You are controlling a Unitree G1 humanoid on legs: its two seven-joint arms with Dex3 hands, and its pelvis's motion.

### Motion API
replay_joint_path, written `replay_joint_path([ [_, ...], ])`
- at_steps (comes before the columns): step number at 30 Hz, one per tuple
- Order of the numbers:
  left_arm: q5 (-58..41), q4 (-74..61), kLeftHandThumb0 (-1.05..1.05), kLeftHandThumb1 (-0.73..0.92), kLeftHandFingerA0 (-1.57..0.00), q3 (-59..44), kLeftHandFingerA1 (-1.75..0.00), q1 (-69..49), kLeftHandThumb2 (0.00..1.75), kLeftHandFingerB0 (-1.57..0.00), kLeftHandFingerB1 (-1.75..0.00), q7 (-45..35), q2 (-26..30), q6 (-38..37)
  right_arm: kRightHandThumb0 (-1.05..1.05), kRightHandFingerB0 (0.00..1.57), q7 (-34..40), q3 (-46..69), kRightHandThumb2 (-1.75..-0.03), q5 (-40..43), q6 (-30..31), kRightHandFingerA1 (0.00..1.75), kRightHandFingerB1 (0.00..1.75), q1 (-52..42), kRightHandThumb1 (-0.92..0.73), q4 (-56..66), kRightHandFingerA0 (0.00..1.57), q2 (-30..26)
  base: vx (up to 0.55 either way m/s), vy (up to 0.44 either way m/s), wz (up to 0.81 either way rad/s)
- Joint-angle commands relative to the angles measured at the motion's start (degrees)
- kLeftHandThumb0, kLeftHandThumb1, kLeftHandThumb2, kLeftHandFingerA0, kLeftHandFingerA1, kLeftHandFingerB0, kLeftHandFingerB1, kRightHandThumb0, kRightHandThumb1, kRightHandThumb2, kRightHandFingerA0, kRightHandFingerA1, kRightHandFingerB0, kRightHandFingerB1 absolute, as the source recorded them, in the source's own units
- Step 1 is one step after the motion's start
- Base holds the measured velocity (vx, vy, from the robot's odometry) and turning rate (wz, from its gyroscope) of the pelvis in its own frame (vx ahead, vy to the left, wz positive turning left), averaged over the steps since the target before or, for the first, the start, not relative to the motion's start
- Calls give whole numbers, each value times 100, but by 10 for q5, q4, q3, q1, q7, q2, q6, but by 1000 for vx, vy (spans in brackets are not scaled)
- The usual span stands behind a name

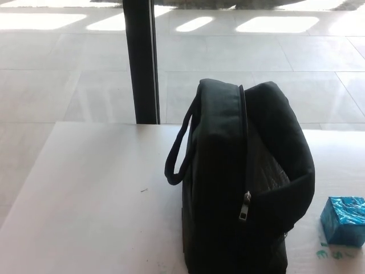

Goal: The robot uses its right hand to pick up the cube kept on the middle of the desk and put it inside the bag next to it

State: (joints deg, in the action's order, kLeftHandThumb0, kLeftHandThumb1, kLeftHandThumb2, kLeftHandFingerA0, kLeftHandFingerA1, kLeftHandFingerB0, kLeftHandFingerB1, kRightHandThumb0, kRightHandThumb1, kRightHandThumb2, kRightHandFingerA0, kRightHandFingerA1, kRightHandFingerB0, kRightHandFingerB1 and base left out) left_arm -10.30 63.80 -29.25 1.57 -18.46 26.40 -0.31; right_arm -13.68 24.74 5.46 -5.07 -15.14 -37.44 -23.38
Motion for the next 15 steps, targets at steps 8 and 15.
replay_joint_path([
  [8, -41, 31, -105, 56, -29, -21, -153, 2, 89, -13, -147, -55, 13, -17, -72, 5, -43, 171, -94, 195, 110, 54, 41, 51, -62, 157, 12, -36, 0, 0, 0],
  [15, -41, 35, -105, 53, -27, -19, -154, 5, 89, -11, -146, -58, 16, -15, -63, 14, -21, 166, -64, 219, 174, 45, 25, 139, -79, 287, 19, -45, 0, 0, 0],
])
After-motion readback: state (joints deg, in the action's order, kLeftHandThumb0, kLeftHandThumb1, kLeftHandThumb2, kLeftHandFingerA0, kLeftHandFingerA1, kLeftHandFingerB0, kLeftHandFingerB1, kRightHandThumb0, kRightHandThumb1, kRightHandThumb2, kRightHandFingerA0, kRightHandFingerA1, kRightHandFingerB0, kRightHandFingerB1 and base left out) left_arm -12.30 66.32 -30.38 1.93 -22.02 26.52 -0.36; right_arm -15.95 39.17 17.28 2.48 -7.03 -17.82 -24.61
